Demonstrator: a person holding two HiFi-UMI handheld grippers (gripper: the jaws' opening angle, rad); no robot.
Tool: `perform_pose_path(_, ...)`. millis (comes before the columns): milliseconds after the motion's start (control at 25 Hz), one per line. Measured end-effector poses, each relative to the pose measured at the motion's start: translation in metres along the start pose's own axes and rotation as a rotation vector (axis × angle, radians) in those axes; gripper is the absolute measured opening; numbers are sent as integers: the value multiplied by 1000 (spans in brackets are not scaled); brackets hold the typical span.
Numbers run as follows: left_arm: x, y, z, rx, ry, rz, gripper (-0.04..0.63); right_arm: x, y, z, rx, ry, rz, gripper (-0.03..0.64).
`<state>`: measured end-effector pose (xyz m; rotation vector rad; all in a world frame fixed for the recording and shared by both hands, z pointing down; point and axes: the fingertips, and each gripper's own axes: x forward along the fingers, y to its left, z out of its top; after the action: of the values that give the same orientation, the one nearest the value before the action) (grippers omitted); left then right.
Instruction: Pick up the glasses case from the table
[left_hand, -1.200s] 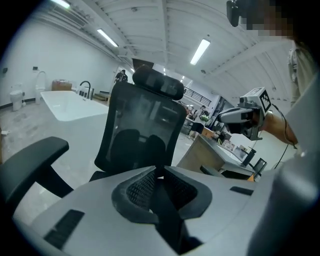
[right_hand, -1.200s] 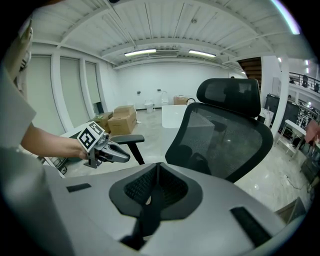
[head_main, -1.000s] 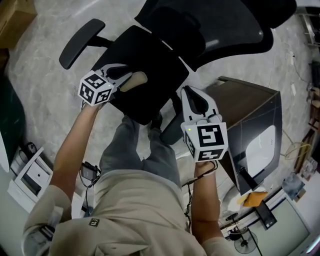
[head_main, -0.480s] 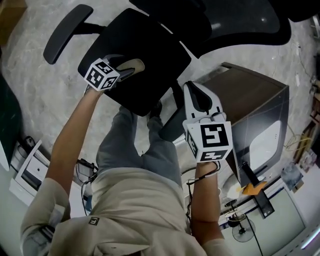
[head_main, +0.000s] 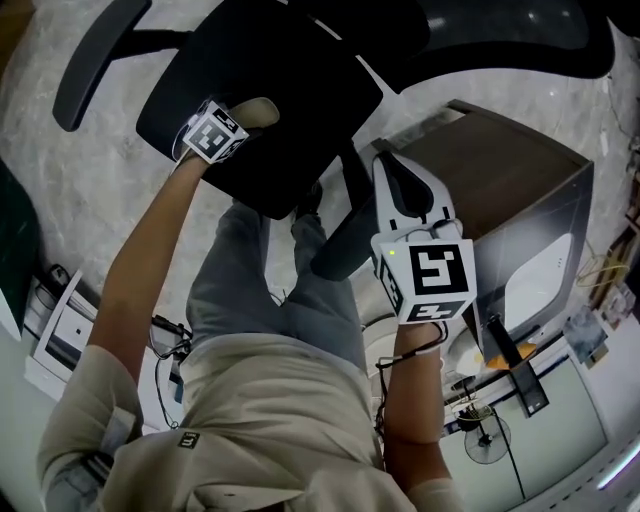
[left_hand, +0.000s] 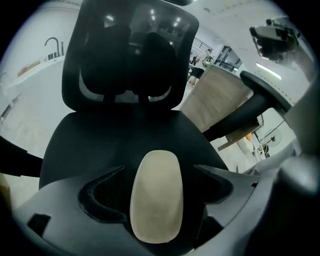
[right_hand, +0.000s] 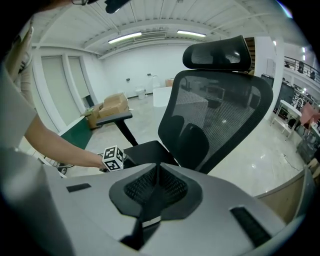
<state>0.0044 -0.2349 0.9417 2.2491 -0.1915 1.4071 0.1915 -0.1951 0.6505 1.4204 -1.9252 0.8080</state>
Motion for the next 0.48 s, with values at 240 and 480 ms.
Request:
perform_pose_path(240, 34, 8, -24, 54, 110, 55, 414, 4, -11, -12, 15, 15, -2, 28)
perform_pose_path(480, 54, 10, -45, -26, 143, 51, 414, 2, -17, -19, 14, 18, 0, 28)
